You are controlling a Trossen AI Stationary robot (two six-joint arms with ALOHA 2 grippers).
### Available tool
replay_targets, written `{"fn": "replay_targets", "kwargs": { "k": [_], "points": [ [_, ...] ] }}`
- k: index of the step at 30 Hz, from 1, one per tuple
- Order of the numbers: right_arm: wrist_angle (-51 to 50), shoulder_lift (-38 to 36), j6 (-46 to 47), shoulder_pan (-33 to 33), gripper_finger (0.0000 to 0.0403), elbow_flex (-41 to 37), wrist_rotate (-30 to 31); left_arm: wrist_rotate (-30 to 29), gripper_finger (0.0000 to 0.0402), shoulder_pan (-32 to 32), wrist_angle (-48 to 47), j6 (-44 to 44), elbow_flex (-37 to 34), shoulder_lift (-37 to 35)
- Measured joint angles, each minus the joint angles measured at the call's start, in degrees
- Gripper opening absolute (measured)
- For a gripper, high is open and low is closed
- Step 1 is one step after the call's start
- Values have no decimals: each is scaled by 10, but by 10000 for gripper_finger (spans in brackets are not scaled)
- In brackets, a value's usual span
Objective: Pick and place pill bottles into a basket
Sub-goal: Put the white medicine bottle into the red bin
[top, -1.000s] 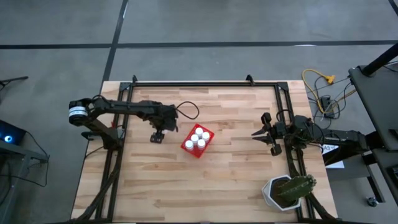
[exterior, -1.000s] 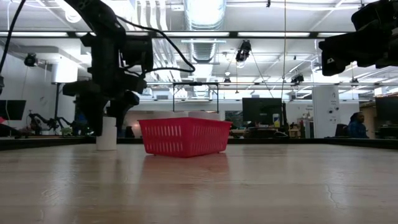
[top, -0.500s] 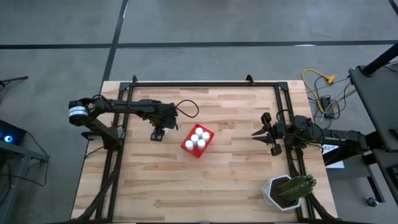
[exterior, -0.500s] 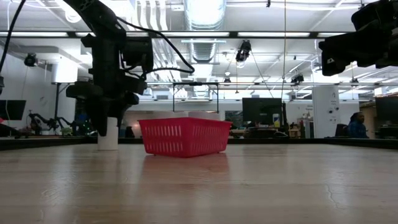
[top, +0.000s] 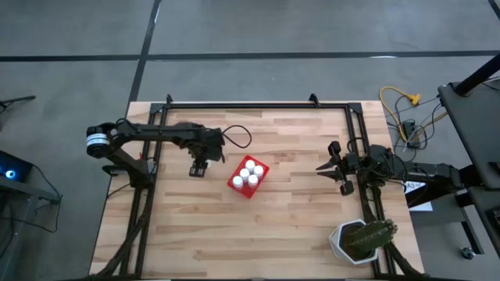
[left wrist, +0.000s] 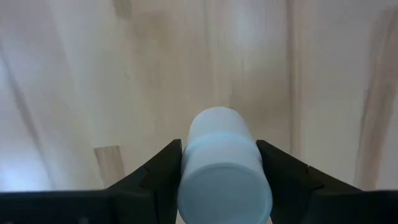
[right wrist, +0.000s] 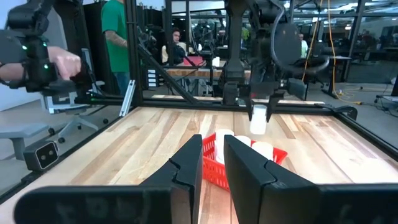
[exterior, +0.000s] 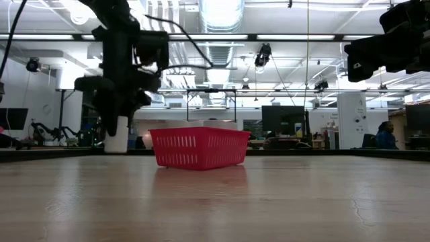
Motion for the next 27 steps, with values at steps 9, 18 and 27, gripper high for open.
{"fn": "replay_targets", "kwargs": {
  "k": [9, 18, 27],
  "points": [
    [0, 0, 0, 0, 59, 0, 0, 1, 161, -68, -32, -25, 82, 2],
    [0, 0, 1, 0, 59, 0, 0, 1, 161, -126, -68, -57, 159, 2],
    [0, 0, 1, 0, 59, 0, 0, -1, 161, -165, -103, -65, 233, 63]
  ]
}}
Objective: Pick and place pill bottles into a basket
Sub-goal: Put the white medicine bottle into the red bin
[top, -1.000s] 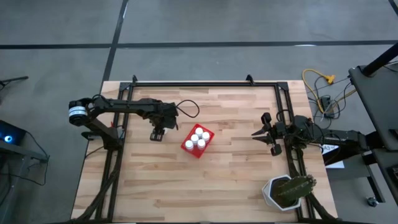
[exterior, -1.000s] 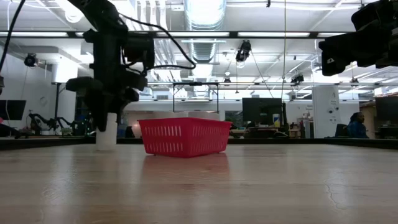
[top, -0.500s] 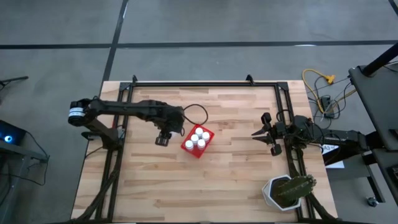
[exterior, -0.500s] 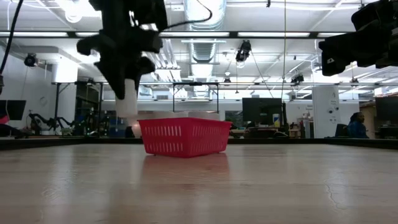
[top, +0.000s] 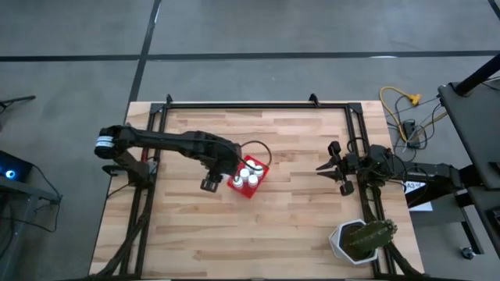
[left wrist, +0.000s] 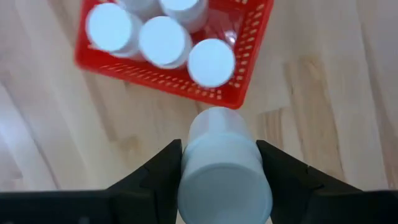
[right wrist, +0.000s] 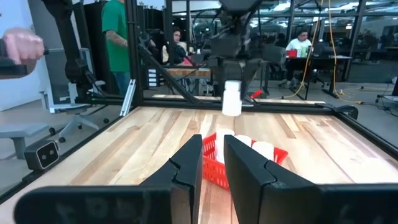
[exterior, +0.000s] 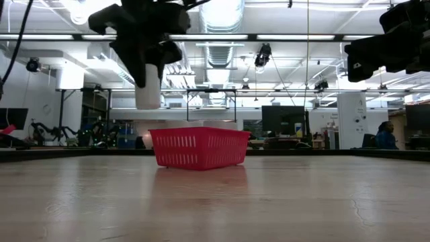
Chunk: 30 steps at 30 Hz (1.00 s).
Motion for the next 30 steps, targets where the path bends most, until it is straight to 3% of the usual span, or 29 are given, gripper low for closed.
{"fn": "replay_targets", "kwargs": {
  "k": [16, 30],
  "points": [
    [0, 0, 0, 0, 59, 0, 0, -39, 161, -69, -46, 33, 186, 166],
    [0, 0, 0, 0, 59, 0, 0, -47, 161, -78, -32, 64, 231, 219]
  ]
}}
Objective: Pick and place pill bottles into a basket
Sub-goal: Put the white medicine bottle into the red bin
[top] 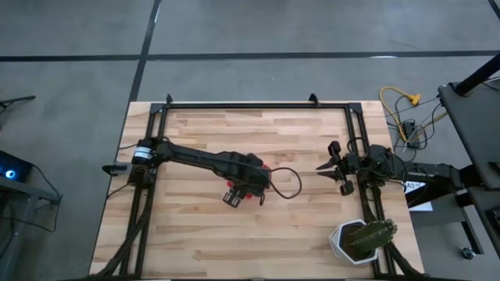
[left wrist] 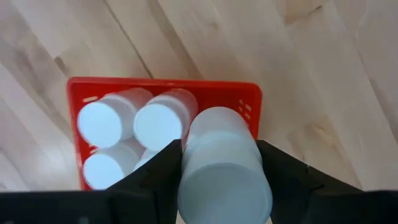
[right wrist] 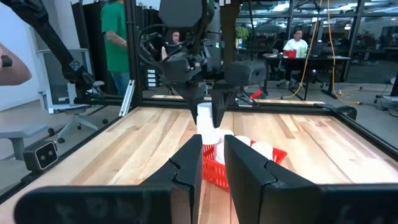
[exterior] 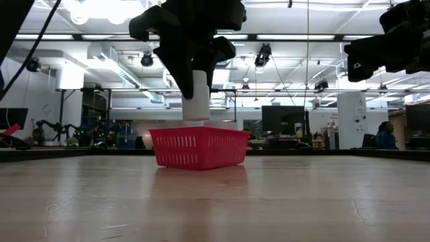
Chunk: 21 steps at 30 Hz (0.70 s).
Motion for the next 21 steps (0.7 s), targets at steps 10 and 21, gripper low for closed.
{"fn": "replay_targets", "kwargs": {
  "k": [10, 21],
  "points": [
    [0, 0, 0, 0, 59, 0, 0, 2, 161, 0, 24, 2, -4, 1],
    [0, 0, 0, 0, 59, 0, 0, 5, 161, 0, 33, -1, -17, 1]
  ]
}}
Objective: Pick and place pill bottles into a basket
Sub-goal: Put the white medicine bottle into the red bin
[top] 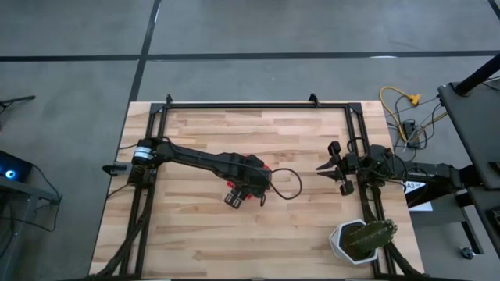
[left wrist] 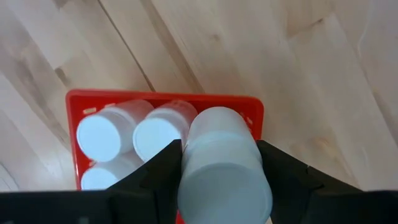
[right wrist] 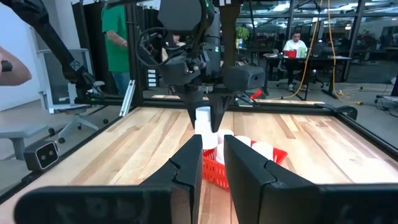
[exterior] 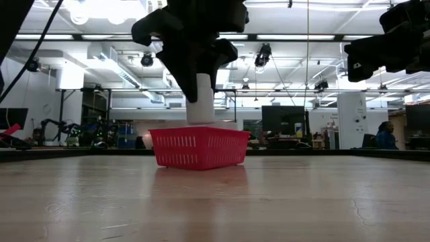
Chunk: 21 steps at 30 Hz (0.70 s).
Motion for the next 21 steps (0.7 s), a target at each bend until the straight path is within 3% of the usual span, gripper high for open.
{"fn": "replay_targets", "kwargs": {
  "k": [21],
  "points": [
    [0, 1, 0, 0, 59, 0, 0, 9, 170, -1, 14, 0, -21, 33]
  ]
}}
